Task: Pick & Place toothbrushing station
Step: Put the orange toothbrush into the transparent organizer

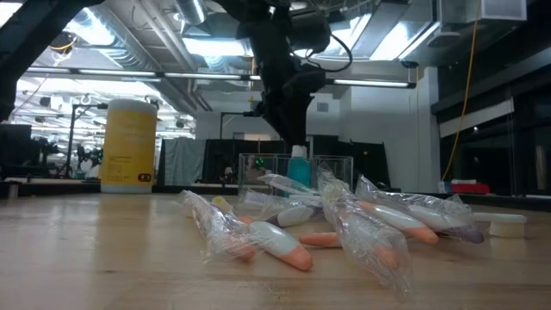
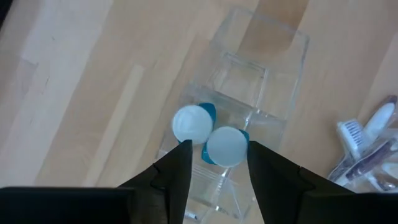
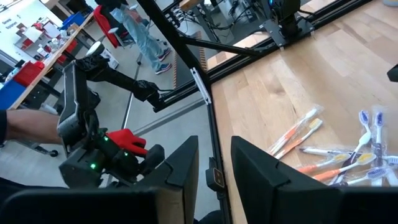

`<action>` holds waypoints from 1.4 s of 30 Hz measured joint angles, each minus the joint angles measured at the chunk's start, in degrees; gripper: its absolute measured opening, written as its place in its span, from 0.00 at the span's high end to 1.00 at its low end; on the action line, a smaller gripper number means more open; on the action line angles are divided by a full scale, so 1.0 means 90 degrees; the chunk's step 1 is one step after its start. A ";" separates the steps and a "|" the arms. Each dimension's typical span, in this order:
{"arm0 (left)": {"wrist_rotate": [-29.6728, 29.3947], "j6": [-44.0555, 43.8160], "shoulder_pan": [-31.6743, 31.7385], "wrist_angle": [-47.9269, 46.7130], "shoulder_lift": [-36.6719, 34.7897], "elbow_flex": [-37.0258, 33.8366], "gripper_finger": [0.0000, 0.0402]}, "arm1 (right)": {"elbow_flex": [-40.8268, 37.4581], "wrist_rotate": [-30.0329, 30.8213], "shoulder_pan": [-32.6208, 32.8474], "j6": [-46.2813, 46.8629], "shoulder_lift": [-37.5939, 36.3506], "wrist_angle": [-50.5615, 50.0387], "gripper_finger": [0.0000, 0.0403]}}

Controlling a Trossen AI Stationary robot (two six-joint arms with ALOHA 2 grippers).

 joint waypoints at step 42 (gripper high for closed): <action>-0.0504 0.0264 0.0083 -0.0104 -0.0789 0.0012 0.63 | -0.0002 0.0164 0.0002 -0.0106 -0.0037 -0.0012 0.76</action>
